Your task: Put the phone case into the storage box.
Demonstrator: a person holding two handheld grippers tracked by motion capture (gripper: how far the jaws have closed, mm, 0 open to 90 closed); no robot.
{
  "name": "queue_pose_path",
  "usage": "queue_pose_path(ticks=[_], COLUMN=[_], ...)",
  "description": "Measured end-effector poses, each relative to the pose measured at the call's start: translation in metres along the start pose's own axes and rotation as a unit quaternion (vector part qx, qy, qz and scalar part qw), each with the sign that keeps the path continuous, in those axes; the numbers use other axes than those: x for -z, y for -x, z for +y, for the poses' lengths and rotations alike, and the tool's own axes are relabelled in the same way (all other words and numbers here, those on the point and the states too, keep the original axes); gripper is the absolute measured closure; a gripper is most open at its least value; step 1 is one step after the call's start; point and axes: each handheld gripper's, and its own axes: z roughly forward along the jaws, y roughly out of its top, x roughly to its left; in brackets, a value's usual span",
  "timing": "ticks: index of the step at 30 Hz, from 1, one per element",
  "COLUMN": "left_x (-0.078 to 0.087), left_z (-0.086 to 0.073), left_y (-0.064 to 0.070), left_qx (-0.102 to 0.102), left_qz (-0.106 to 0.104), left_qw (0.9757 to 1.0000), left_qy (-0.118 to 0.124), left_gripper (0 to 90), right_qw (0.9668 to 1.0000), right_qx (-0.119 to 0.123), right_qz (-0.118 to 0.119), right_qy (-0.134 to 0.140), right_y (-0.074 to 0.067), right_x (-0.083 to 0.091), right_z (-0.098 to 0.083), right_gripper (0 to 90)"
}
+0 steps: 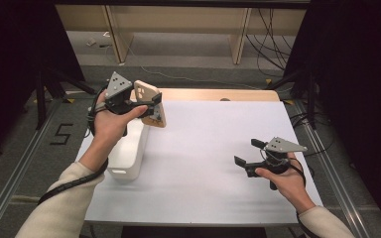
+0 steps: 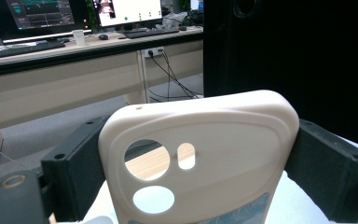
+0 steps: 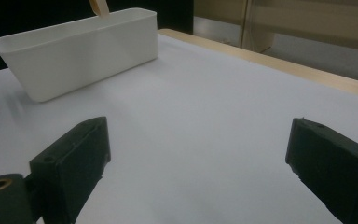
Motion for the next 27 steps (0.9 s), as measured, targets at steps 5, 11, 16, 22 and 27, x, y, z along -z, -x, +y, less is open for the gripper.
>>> queue_pose_path(ticks=[5,11,16,22,27], left_x=[0.002,0.003,0.005,0.007,0.008], left_z=[-0.001,-0.002,-0.003,-0.003,-0.004], left_y=[-0.003,-0.007,-0.01,-0.014,-0.018], left_qx=[0.001,0.003,0.004,0.004,0.004], left_qz=[0.004,0.009,0.012,0.02,0.025], left_qw=[1.0,1.0,0.9999,0.9998,0.9997], left_qy=[-0.001,-0.002,-0.003,-0.002,-0.004], left_gripper=[11.0,11.0,11.0,11.0,11.0], right_qw=[1.0,1.0,1.0,1.0,1.0], right_qx=[-0.001,-0.002,-0.002,-0.003,-0.003], right_qz=[0.0,-0.001,-0.001,-0.002,-0.002], right_qy=[-0.001,-0.001,-0.001,-0.001,-0.002], right_y=[0.0,0.0,0.0,0.0,0.0], right_x=[0.0,0.0,0.0,0.0,0.0], right_z=[0.0,0.0,0.0,0.0,-0.001], right_gripper=[7.3,7.3,7.3,7.3,7.4])
